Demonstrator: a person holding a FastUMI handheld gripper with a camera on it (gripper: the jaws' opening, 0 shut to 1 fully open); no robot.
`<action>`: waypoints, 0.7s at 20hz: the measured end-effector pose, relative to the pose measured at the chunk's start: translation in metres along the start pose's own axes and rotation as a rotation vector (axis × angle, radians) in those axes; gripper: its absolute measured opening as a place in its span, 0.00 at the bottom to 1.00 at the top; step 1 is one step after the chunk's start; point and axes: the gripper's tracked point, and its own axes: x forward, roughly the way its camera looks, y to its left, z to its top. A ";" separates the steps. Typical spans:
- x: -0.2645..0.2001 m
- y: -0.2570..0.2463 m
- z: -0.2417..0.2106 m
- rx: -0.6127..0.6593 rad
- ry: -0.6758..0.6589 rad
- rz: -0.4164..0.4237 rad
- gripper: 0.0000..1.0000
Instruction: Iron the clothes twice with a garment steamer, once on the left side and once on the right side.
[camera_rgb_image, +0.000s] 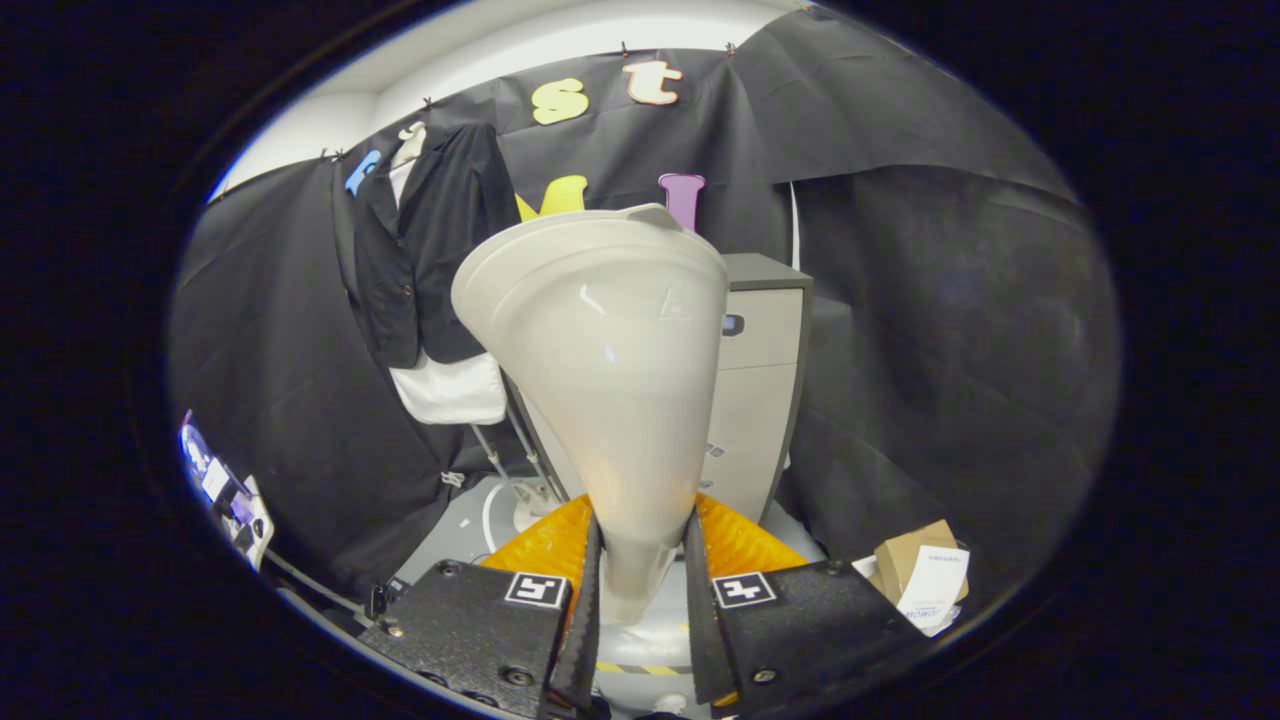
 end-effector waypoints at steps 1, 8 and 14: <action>-0.004 0.004 -0.004 -0.006 -0.006 0.002 0.40; -0.011 0.011 0.002 -0.038 -0.032 0.007 0.40; -0.013 0.016 -0.003 -0.051 -0.018 0.014 0.40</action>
